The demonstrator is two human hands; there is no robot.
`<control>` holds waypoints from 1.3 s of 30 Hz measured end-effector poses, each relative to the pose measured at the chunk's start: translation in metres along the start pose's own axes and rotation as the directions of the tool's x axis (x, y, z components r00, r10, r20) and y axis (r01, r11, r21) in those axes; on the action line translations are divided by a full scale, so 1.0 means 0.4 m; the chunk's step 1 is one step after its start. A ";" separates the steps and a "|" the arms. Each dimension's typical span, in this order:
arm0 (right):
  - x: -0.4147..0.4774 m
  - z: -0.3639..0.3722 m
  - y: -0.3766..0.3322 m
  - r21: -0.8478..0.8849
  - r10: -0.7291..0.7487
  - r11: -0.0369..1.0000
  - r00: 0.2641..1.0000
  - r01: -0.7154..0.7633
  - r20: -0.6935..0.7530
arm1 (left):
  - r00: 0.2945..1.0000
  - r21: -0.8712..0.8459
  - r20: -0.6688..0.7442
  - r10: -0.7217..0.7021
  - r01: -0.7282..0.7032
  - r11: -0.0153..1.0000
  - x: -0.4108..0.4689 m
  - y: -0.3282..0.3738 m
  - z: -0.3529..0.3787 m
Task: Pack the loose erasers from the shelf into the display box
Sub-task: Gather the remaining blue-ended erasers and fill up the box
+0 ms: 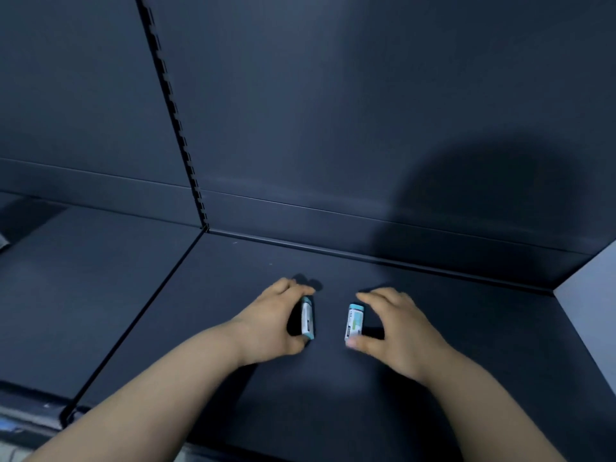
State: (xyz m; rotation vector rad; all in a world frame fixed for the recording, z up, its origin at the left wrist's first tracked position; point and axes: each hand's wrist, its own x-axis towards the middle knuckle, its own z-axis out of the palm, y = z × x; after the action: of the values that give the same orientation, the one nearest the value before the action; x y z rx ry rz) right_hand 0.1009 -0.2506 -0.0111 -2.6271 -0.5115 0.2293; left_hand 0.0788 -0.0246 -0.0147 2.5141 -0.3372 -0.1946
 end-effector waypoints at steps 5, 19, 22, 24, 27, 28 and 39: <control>0.025 0.001 0.001 -0.025 -0.013 1.000 0.996 0.015 0.090 | 0.990 0.203 0.111 -0.086 0.062 0.977 0.001 -0.015 -0.023; 0.065 0.055 -0.182 0.087 -0.098 0.991 0.994 0.101 -0.046 | 0.989 0.224 -0.091 0.115 -0.092 0.970 -0.011 -0.068 -0.091; 0.084 0.092 -0.264 0.102 -0.083 0.990 0.992 0.093 -0.094 | 0.984 0.274 -0.115 0.138 -0.102 0.956 -0.046 -0.124 -0.131; 0.100 0.127 -0.333 0.126 -0.069 0.989 0.991 0.084 -0.116 | 0.979 0.296 -0.118 0.164 -0.123 0.947 -0.075 -0.178 -0.171; 0.127 0.191 -0.451 0.135 -0.051 0.988 0.987 0.072 -0.150 | 0.975 0.322 -0.117 0.188 -0.142 0.936 -0.126 -0.275 -0.238; 0.137 0.216 -0.499 0.142 -0.042 0.988 0.985 0.066 -0.169 | 0.973 0.327 -0.115 0.199 -0.152 0.933 -0.148 -0.314 -0.265; 0.174 0.355 -0.874 0.152 0.014 0.988 0.973 0.022 -0.230 | 0.965 0.385 -0.077 0.252 -0.204 0.900 -0.334 -0.559 -0.504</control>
State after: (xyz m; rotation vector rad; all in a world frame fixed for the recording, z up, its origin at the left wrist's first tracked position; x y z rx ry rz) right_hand 0.0200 0.1231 0.0192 -2.4600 -0.4029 -0.0379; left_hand 0.0378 0.2991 0.0297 2.8138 -0.6694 0.1355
